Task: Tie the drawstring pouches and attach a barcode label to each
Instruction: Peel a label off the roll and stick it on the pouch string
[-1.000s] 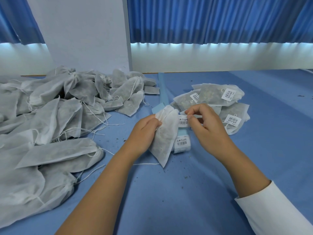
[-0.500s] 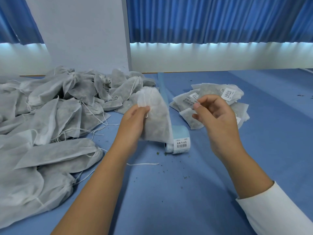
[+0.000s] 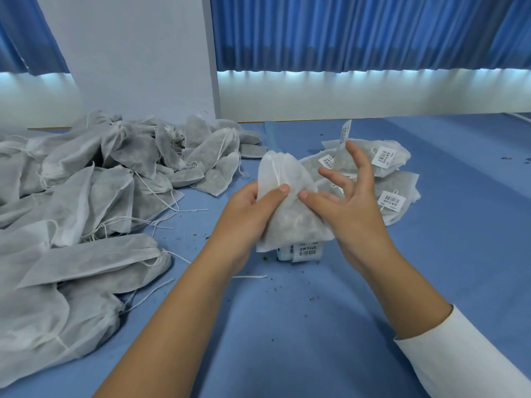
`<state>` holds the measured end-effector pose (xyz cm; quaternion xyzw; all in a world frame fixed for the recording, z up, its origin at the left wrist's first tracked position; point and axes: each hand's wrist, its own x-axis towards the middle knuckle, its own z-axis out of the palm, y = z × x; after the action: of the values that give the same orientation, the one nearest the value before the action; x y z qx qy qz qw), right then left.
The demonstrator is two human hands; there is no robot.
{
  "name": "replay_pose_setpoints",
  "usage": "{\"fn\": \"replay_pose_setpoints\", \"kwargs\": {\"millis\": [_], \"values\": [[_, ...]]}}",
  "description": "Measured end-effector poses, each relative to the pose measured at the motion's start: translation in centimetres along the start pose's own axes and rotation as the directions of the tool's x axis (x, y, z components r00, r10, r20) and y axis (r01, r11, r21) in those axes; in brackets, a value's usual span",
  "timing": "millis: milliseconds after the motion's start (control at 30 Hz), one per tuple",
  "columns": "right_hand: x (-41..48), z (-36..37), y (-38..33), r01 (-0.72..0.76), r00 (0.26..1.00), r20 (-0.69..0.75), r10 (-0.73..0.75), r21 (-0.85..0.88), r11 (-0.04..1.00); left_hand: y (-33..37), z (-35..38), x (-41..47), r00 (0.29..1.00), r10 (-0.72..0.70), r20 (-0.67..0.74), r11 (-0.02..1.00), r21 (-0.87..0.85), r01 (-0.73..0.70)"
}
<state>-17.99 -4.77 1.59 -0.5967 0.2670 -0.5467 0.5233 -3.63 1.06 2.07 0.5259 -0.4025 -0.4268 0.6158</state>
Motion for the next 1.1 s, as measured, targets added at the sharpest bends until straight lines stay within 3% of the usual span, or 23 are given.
{"fn": "replay_pose_setpoints", "kwargs": {"millis": [167, 400, 533, 667, 933, 1100], "values": [[0.2, -0.1, 0.1, 0.022, 0.998, -0.055, -0.022, -0.001, 1.0, -0.1, 0.0, -0.2, 0.995, -0.095, 0.018, 0.993, -0.065, 0.096], [0.4, -0.6, -0.6, 0.105, 0.981, -0.153, -0.117, -0.082, 0.991, 0.0, -0.3, -0.2, 0.99, 0.021, -0.137, 0.995, 0.098, -0.007], [-0.1, -0.1, -0.9, 0.254, 0.963, -0.03, -0.267, -0.223, 0.941, 0.0, 0.1, -0.6, 0.985, 0.139, -0.105, 0.972, 0.207, -0.115], [-0.6, 0.7, -0.2, 0.314, 0.949, 0.126, -0.289, -0.301, 0.901, -0.5, 0.6, -0.8, 0.964, 0.252, -0.08, 0.9, 0.386, -0.203], [-0.7, 0.6, -0.1, 0.286, 0.958, 0.111, -0.264, -0.336, 0.897, -0.7, 0.9, -1.3, 0.932, 0.363, 0.005, 0.768, 0.566, -0.302], [-0.5, 0.7, -0.4, 0.3, 0.953, 0.069, -0.295, -0.347, 0.888, -0.2, 1.0, -1.5, 0.962, 0.273, 0.013, 0.85, 0.465, -0.248]]}}
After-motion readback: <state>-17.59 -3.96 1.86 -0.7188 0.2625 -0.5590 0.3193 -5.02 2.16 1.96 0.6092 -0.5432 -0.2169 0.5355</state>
